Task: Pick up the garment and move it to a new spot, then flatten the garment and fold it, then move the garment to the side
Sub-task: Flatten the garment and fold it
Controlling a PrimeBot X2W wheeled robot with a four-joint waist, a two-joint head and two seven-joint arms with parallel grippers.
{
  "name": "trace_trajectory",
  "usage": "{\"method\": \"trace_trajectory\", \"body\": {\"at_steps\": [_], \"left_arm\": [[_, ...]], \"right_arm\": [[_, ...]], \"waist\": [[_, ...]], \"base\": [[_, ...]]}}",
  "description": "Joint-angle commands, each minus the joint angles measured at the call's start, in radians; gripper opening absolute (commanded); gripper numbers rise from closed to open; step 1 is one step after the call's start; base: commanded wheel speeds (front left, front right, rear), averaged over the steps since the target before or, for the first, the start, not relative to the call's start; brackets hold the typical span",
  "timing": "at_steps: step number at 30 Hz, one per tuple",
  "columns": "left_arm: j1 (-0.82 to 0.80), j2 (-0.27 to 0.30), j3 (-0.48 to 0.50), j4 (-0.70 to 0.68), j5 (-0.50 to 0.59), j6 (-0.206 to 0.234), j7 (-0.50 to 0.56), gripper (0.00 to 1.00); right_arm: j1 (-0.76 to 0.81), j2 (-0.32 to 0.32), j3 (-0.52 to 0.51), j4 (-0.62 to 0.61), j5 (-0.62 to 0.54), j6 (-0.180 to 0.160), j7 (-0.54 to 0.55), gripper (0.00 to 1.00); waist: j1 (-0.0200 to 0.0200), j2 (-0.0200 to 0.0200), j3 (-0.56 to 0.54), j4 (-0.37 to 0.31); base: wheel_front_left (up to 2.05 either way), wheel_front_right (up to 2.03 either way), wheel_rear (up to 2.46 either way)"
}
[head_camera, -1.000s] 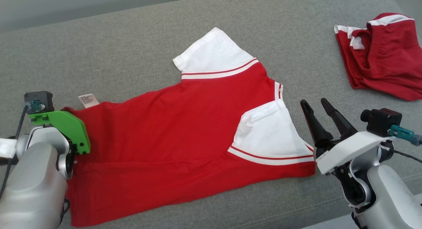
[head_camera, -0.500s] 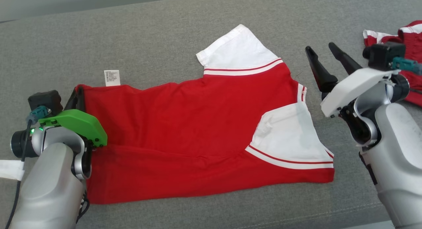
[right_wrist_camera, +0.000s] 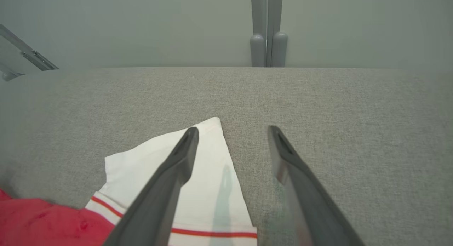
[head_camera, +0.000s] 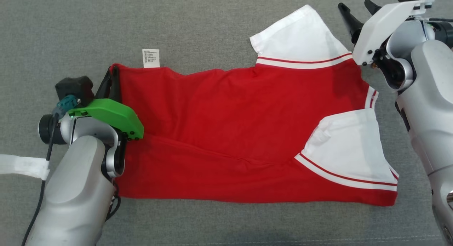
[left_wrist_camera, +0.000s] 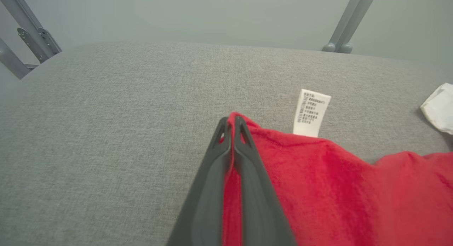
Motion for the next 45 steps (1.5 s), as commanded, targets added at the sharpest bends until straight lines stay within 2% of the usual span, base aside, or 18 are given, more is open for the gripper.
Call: {"method": "trace_trajectory", "body": {"at_steps": [1, 14, 22, 25, 28, 30, 31, 38, 45], "left_arm": [[-0.017, -0.004, -0.001, -0.010, 0.006, 0.004, -0.001, 0.00], [-0.058, -0.061, -0.041, -0.040, 0.013, 0.002, -0.017, 0.00], [-0.067, -0.071, -0.054, -0.028, 0.010, -0.004, -0.022, 0.00], [-0.067, -0.072, -0.057, -0.022, 0.007, -0.005, -0.022, 0.00], [-0.072, -0.073, -0.061, -0.014, 0.006, -0.006, -0.020, 0.00], [-0.076, -0.074, -0.062, -0.011, 0.004, -0.007, -0.020, 0.00], [-0.078, -0.074, -0.063, -0.009, 0.003, -0.007, -0.020, 0.00], [-0.082, -0.062, -0.058, 0.006, -0.004, -0.006, -0.027, 0.00], [-0.067, -0.032, -0.048, 0.028, -0.017, -0.008, -0.014, 0.00]], "right_arm": [[-0.029, -0.003, 0.006, 0.028, -0.009, 0.000, -0.003, 1.00], [-0.200, -0.019, 0.080, 0.290, -0.030, 0.000, -0.028, 1.00], [-0.233, -0.021, 0.128, 0.374, -0.027, 0.000, -0.018, 1.00], [-0.238, -0.018, 0.150, 0.392, -0.016, 0.000, -0.015, 0.51], [-0.239, -0.026, 0.171, 0.412, -0.015, 0.000, -0.025, 0.30], [-0.244, -0.036, 0.179, 0.425, -0.021, -0.001, -0.041, 0.02], [-0.248, -0.040, 0.180, 0.432, -0.024, -0.001, -0.054, 0.00], [-0.275, -0.033, 0.180, 0.456, -0.013, -0.001, -0.156, 0.00], [-0.209, -0.026, 0.231, 0.374, 0.068, -0.001, -0.218, 0.00]], "waist": [[-0.0001, -0.0001, 0.060, 0.058], [-0.0001, -0.0001, 0.121, 0.136], [-0.0001, -0.0001, 0.122, 0.147], [-0.0001, -0.0001, 0.123, 0.147], [-0.0001, -0.0001, 0.124, 0.149], [-0.0001, -0.0001, 0.125, 0.151], [-0.0001, -0.0001, 0.127, 0.152], [-0.0001, -0.0001, 0.121, 0.136], [-0.0001, -0.0001, 0.070, 0.080]], "base": [[0.00, 0.00, 0.00], [0.00, 0.00, 0.00], [0.00, 0.00, 0.00], [0.00, 0.00, 0.00], [0.00, 0.00, 0.00], [0.00, 0.00, 0.00], [0.00, 0.00, 0.00], [0.00, 0.00, 0.00], [0.00, 0.00, 0.00]]}}
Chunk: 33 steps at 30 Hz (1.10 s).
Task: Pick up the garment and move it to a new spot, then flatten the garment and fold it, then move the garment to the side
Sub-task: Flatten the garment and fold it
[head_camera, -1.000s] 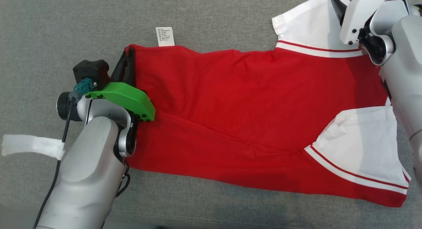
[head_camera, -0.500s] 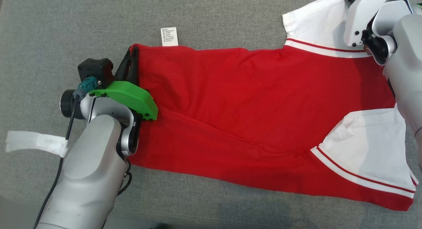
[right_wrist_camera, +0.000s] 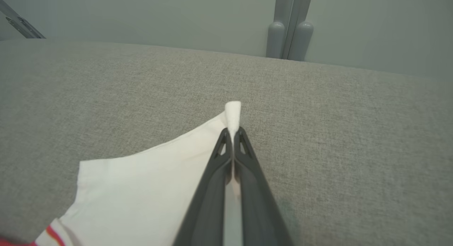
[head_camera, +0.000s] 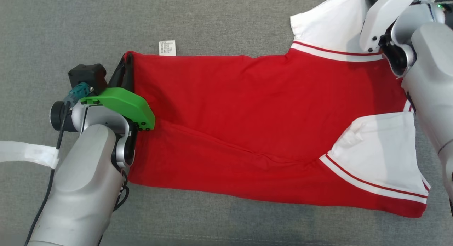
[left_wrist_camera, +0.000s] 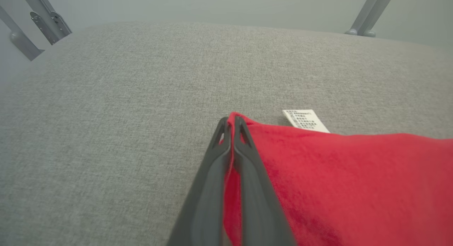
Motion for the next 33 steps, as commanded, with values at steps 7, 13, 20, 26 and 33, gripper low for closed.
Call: {"method": "trace_trajectory", "body": {"at_steps": [7, 13, 20, 26, 33], "left_arm": [[0.043, 0.048, 0.010, 0.007, -0.021, -0.009, 0.017, 0.00], [0.095, 0.086, 0.018, -0.013, -0.036, -0.007, 0.029, 0.00], [0.170, 0.124, 0.032, -0.058, -0.060, -0.005, 0.033, 0.00], [0.272, 0.159, 0.056, -0.135, -0.089, 0.004, 0.027, 0.00], [0.450, 0.168, 0.104, -0.266, -0.157, 0.054, 0.021, 0.00]], "right_arm": [[0.194, -0.076, 0.116, -0.237, 0.178, -0.002, -0.054, 0.00], [0.333, -0.170, 0.168, -0.444, 0.290, -0.001, -0.111, 0.00], [0.484, -0.229, 0.173, -0.620, 0.345, -0.001, -0.157, 0.00], [0.647, -0.239, 0.143, -0.736, 0.336, -0.001, -0.183, 0.00], [0.853, -0.211, 0.037, -0.832, 0.305, -0.001, -0.185, 0.00]], "waist": [[-0.0001, 0.0000, -0.108, -0.097], [-0.0001, 0.0000, -0.170, -0.148], [-0.0001, 0.0000, -0.230, -0.177], [-0.0001, 0.0000, -0.285, -0.193], [-0.0001, 0.0000, -0.316, -0.203]], "base": [[0.00, 0.00, 0.00], [0.00, 0.00, 0.00], [0.00, 0.00, 0.00], [0.00, 0.00, 0.00], [0.00, 0.00, 0.00]]}}
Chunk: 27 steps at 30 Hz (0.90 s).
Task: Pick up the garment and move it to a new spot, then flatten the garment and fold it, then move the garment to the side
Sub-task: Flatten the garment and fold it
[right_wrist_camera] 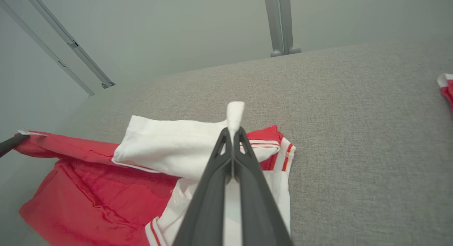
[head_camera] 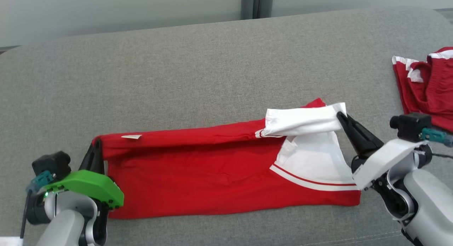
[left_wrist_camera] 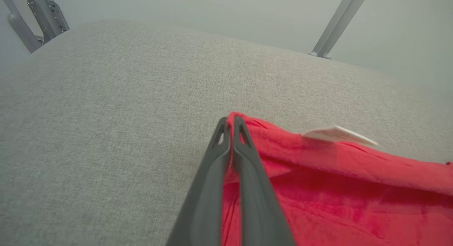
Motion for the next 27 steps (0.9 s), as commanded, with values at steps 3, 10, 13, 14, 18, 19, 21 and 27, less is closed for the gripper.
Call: {"method": "trace_trajectory", "body": {"at_steps": [3, 10, 13, 14, 18, 19, 21, 27], "left_arm": [[0.064, 0.001, 0.004, -0.030, -0.019, 0.019, 0.003, 0.00], [0.131, -0.017, 0.000, -0.030, -0.041, 0.041, 0.015, 0.00], [0.130, -0.018, -0.005, 0.004, -0.040, 0.039, 0.018, 0.00], [0.125, -0.022, -0.007, 0.017, -0.042, 0.038, 0.018, 0.00], [0.108, -0.037, -0.013, 0.062, -0.046, 0.030, 0.012, 0.00], [0.106, -0.039, -0.014, 0.070, -0.046, 0.028, 0.011, 0.28], [0.110, -0.045, -0.013, 0.076, -0.051, 0.027, 0.004, 1.00], [0.172, -0.048, 0.004, 0.061, -0.074, 0.036, -0.023, 1.00]], "right_arm": [[0.069, 0.017, -0.035, -0.025, -0.020, 0.000, 0.015, 0.00], [0.156, 0.074, -0.091, -0.032, -0.063, 0.000, 0.039, 0.00], [0.163, 0.094, -0.094, -0.009, -0.086, 0.000, 0.040, 0.00], [0.164, 0.102, -0.095, 0.002, -0.092, 0.000, 0.037, 0.00], [0.165, 0.122, -0.096, 0.049, -0.138, 0.000, 0.017, 0.08], [0.170, 0.126, -0.095, 0.057, -0.149, 0.000, 0.011, 0.27], [0.183, 0.126, -0.101, 0.070, -0.171, 0.000, -0.010, 0.77], [0.250, 0.135, -0.127, 0.077, -0.251, 0.000, -0.065, 1.00]], "waist": [[0.0000, -0.0001, -0.007, -0.007], [0.0000, -0.0001, -0.004, -0.011], [0.0000, -0.0001, -0.005, -0.012], [0.0000, -0.0001, -0.006, -0.013], [0.0000, -0.0001, -0.011, -0.012], [0.0000, -0.0001, -0.013, -0.012], [0.0000, -0.0001, -0.019, -0.011], [0.0000, -0.0001, -0.040, -0.015]], "base": [[0.00, 0.00, 0.00], [0.00, 0.00, 0.00], [0.00, 0.00, 0.00], [0.00, 0.00, 0.00], [0.00, 0.00, 0.00], [0.00, 0.00, 0.00], [0.00, 0.00, 0.00], [0.00, 0.00, 0.00]]}}
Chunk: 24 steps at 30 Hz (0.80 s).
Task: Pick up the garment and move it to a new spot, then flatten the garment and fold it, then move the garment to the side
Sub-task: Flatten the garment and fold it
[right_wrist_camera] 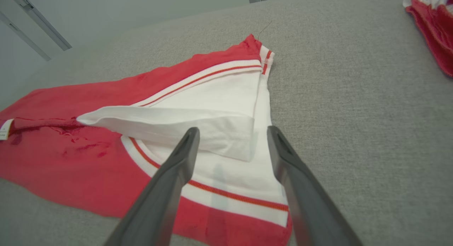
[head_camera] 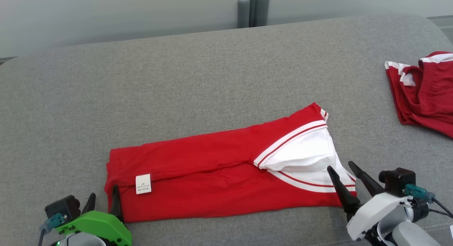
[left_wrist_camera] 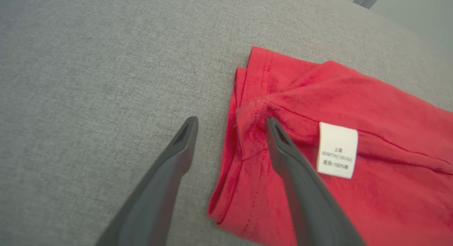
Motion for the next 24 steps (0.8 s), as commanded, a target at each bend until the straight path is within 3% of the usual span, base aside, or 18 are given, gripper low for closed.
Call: {"method": "trace_trajectory", "body": {"at_steps": [1, 12, 24], "left_arm": [[0.016, 0.000, 0.003, -0.004, -0.007, 0.007, -0.006, 1.00], [0.120, 0.008, 0.039, -0.174, 0.004, 0.071, -0.076, 1.00], [0.046, -0.021, -0.018, -0.244, 0.068, 0.061, -0.100, 1.00]], "right_arm": [[0.014, 0.001, -0.005, 0.001, -0.006, 0.000, -0.006, 1.00], [0.158, 0.017, -0.132, -0.084, -0.096, 0.000, 0.013, 1.00], [0.163, 0.067, -0.218, -0.200, -0.162, 0.000, 0.086, 1.00]], "waist": [[0.0001, 0.0000, -0.006, -0.002], [0.0001, 0.0000, -0.066, -0.013], [0.0001, 0.0000, -0.136, -0.004]], "base": [[0.00, 0.00, 0.00], [0.00, 0.00, 0.00], [0.00, 0.00, 0.00]]}}
